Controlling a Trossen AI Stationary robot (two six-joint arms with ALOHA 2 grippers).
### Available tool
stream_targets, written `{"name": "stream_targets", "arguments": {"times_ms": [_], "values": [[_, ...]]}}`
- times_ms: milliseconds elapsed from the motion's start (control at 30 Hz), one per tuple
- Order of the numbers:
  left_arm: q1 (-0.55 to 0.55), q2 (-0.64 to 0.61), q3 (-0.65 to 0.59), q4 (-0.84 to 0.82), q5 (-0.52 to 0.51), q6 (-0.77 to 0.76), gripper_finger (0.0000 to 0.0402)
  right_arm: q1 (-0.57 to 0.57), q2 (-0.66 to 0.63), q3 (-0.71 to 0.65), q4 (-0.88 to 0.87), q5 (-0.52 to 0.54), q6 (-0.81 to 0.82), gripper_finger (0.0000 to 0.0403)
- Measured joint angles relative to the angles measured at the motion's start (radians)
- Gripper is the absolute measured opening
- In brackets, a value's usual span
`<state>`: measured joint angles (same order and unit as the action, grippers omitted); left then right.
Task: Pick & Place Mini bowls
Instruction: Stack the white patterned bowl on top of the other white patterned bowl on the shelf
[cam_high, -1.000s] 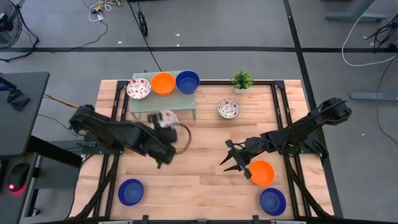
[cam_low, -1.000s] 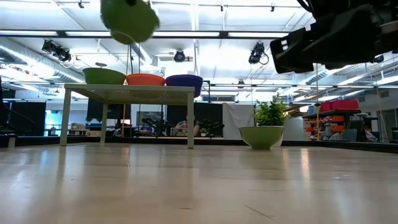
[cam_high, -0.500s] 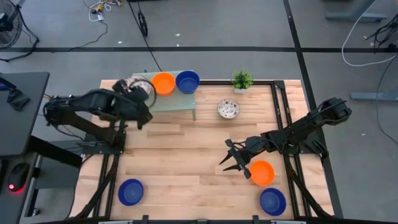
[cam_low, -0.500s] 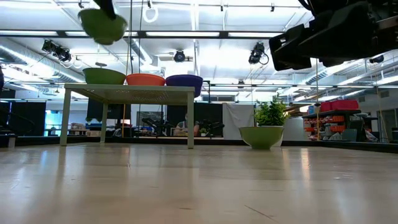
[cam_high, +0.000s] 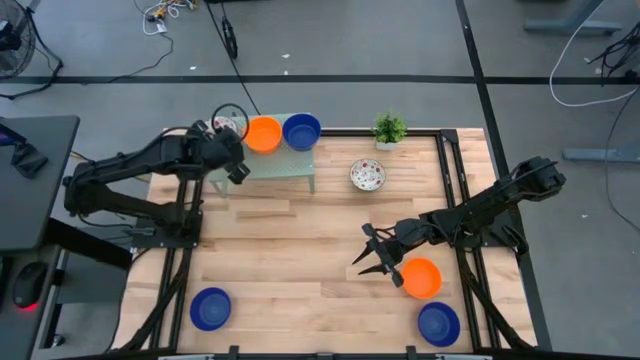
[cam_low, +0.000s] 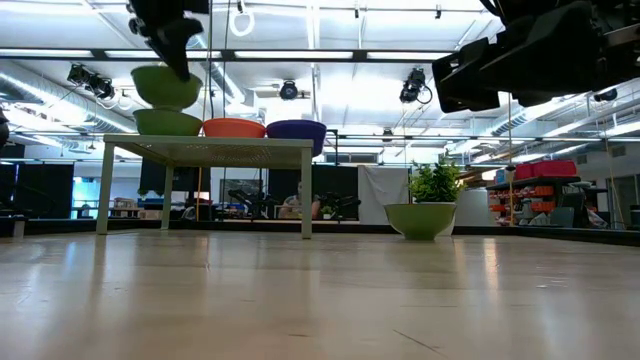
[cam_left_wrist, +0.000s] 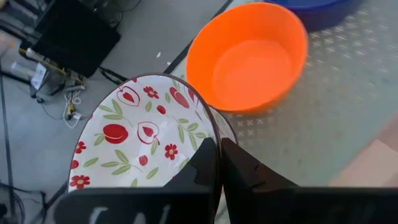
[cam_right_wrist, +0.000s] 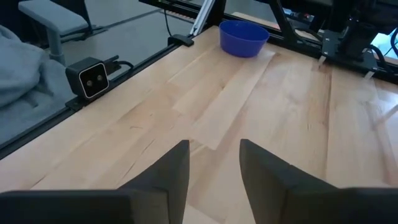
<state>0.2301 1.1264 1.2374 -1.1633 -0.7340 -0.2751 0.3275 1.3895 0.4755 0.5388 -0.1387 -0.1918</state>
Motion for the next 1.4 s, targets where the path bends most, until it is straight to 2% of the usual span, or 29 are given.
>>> {"name": "stream_targets", "arguments": {"times_ms": [400, 800, 1400], "values": [[0.115, 0.008, -0.056, 0.077, 0.024, 0.021, 0.0012, 0.000, 0.000, 0.000, 0.000, 0.000, 0.000, 0.0141], [0.116, 0.023, -0.056, 0.128, 0.071, 0.003, 0.0010, 0.000, 0.000, 0.000, 0.000, 0.000, 0.000, 0.0141], [0.126, 0.131, -0.056, 0.148, 0.076, -0.032, 0.0019, 0.000, 0.000, -0.001, -0.001, 0.003, -0.001, 0.0141]]}}
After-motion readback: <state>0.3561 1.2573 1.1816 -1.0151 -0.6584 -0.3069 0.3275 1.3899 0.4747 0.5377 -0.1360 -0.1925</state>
